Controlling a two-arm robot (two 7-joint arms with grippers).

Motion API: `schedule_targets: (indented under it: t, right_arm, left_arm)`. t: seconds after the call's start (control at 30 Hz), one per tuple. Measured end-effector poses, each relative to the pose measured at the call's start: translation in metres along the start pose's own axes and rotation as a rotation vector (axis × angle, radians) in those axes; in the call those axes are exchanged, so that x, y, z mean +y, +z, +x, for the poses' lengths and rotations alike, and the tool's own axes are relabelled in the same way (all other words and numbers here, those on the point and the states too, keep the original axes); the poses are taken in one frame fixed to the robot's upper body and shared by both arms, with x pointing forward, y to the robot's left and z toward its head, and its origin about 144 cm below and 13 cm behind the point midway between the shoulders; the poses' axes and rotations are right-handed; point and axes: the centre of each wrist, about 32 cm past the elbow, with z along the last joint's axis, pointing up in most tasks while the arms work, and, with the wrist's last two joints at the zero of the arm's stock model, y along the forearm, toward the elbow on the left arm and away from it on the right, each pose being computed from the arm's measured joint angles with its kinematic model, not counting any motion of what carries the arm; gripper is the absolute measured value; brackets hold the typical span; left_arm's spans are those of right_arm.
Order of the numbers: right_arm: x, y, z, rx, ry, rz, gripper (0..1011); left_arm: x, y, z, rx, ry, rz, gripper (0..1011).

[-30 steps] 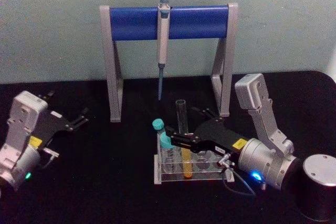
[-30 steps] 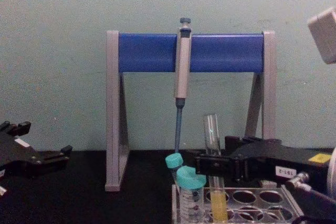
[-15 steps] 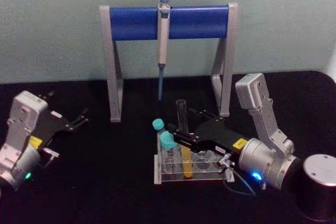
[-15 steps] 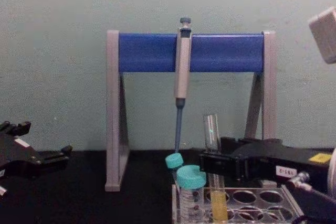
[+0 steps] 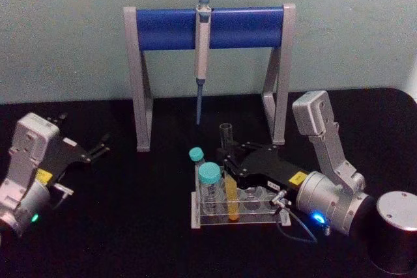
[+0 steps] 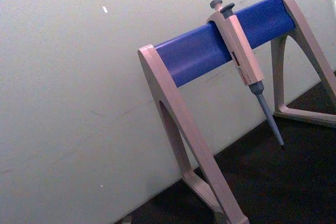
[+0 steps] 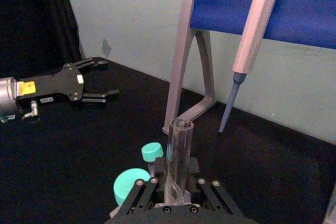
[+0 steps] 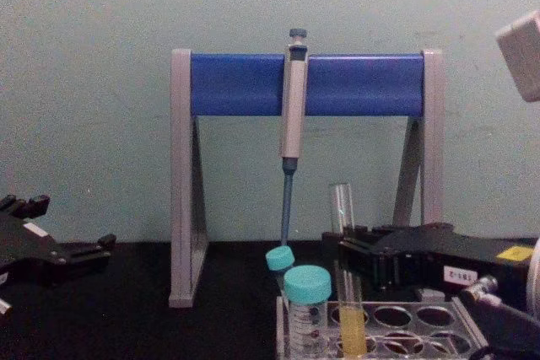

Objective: Pick up the test tube from the test tube rack, shake it, then place it back into the test tube rack.

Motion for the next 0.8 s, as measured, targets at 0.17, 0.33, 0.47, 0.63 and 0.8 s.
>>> schedule_targets:
  t: [0.17,0.33,0.47,0.63,0.8]
  right_arm:
    - [0.0000,0.0000,0.0000,0.000,0.000,0.000,229]
    - [0.0000,0.0000,0.0000,0.000,0.000,0.000,229]
    - [0.0000,0.0000,0.0000,0.000,0.000,0.000,229]
    - [0.0000,0.0000,0.0000,0.000,0.000,0.000,228]
    - [-0.0004,-0.0013,-0.0007,-0.015,-0.009,0.032,229]
  left_arm:
    - [0.0000,0.0000,0.0000,0.000,0.000,0.000,1001]
    - [0.0000,0.0000,0.0000,0.000,0.000,0.000,1001]
    - [0.0000,0.0000,0.0000,0.000,0.000,0.000,1001]
    - [0.0000,0.0000,0.0000,0.000,0.000,0.000,1001]
    - [0.0000,0.0000,0.0000,0.000,0.000,0.000,1001]
